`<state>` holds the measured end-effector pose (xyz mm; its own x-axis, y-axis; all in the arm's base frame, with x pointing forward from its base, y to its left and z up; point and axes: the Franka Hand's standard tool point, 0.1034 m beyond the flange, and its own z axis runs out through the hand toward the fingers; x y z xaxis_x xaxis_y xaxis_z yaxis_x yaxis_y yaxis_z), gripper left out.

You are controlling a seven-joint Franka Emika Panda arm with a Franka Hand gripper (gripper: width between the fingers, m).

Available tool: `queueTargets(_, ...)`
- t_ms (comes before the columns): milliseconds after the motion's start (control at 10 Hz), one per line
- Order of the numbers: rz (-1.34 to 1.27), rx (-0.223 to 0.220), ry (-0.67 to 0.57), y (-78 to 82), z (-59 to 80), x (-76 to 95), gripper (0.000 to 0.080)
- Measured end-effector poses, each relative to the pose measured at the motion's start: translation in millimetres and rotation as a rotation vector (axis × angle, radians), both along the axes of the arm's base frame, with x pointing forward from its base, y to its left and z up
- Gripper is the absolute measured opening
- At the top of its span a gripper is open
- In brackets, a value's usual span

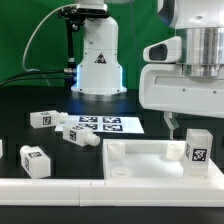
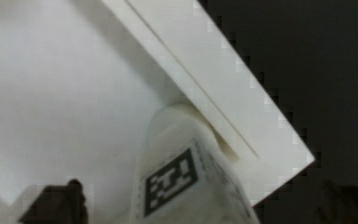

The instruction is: Assemble one leg

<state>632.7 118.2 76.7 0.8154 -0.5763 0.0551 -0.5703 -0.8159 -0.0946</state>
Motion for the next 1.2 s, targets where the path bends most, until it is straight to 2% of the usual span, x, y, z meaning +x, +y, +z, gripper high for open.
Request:
queueTargets(100, 0.234, -0.038, 0.011, -1.3, 4.3, 4.8, 0.0649)
queueTargets(200, 0.311, -0.044, 0.004, 0.1, 6.9, 11.8, 0.0649)
queueTargets(300, 0.289, -0.043, 0.005, -0.2, 5.5, 11.0, 0.0649)
queueTargets(500, 0.269, -0.042, 0.006, -0.7, 5.1, 10.9, 0.0393)
queueTargets(600, 0.212, -0.039, 0.011, -2.9, 4.6, 10.4, 0.0393)
queueTargets(700, 0.124, -0.034, 0.016, -5.6, 3.3, 10.2, 0.0292)
queueTargets(1000, -0.19, -0.012, 0.028, -8.5, 2.4, 10.0, 0.029)
queueTargets(1200, -0.49, 0.038, 0.042, -12.6, 1.6, 10.0, 0.029)
